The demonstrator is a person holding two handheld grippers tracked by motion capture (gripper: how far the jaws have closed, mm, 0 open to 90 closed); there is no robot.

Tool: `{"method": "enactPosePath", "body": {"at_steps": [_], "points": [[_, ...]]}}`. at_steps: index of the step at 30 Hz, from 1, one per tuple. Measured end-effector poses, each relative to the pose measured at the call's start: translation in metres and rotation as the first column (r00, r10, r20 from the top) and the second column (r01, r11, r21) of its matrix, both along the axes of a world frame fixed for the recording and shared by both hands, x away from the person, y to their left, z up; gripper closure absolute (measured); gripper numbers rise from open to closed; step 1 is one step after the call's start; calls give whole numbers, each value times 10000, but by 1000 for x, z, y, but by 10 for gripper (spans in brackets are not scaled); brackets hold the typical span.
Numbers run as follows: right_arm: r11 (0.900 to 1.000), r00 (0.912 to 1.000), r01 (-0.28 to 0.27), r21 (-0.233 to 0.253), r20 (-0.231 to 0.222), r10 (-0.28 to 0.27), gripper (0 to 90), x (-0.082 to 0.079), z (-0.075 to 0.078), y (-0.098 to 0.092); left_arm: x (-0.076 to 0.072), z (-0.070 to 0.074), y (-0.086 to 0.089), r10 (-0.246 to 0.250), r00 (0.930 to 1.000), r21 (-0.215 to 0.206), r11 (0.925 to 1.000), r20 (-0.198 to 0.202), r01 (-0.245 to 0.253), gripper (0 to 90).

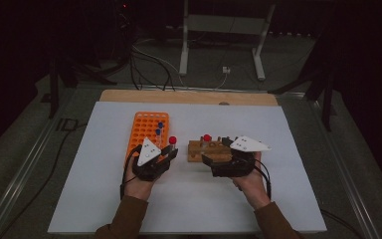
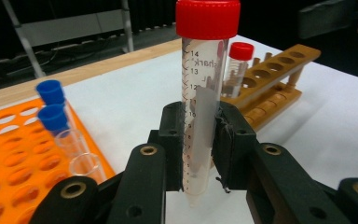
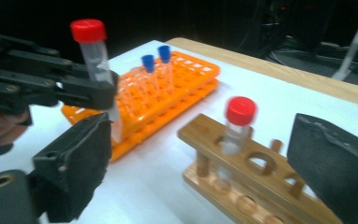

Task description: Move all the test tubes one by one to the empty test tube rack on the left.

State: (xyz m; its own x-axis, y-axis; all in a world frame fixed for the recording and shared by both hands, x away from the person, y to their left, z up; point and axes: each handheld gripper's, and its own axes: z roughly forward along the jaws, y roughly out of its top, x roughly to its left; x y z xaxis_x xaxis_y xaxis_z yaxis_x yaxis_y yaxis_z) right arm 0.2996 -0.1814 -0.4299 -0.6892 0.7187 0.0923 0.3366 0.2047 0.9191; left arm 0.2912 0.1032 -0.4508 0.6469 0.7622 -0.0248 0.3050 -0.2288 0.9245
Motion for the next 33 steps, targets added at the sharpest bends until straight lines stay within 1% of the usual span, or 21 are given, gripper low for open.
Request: {"method": "enactPosePath", "body": {"at_steps": [2,5,8,10,14,17,22,25,30,33], "points": [[10000,10000,84,11,17,-84,28,-1,-2,-5,1,0,3,126,9999,-4,9999,59,-126,751],[9994,9995,317,-107,89,-316,14,-4,-4,-13,2,1,8,298,9995,-7,9996,116,-298,750],[9987,9987,494,-102,101,-493,6,-4,-6,-20,3,1,12,470,9988,-21,9989,167,-470,751],[9982,9981,602,-13,102,-602,2,-4,-5,-24,3,1,15,571,9982,-64,9984,176,-569,750],[9978,9976,665,80,191,-666,2,-5,-3,-28,4,-1,19,764,9968,-62,9971,226,-763,750],[9976,9974,684,109,208,-687,2,-6,-2,-30,5,-3,22,908,9956,30,9959,246,-909,750],[9974,9973,706,134,215,-709,2,-5,-3,-31,7,-10,26,1132,9935,119,9935,142,-1134,751],[9976,9974,681,121,240,-684,2,-6,-3,-31,7,-14,28,1232,9924,182,9922,8,-1231,751],[9976,9974,682,128,221,-685,2,-6,-3,-31,7,-21,30,1242,9920,329,9918,-214,-1235,750],[9975,9973,699,145,210,-702,2,-7,-3,-32,6,-25,30,1235,9916,532,9912,-377,-1214,750]]}}
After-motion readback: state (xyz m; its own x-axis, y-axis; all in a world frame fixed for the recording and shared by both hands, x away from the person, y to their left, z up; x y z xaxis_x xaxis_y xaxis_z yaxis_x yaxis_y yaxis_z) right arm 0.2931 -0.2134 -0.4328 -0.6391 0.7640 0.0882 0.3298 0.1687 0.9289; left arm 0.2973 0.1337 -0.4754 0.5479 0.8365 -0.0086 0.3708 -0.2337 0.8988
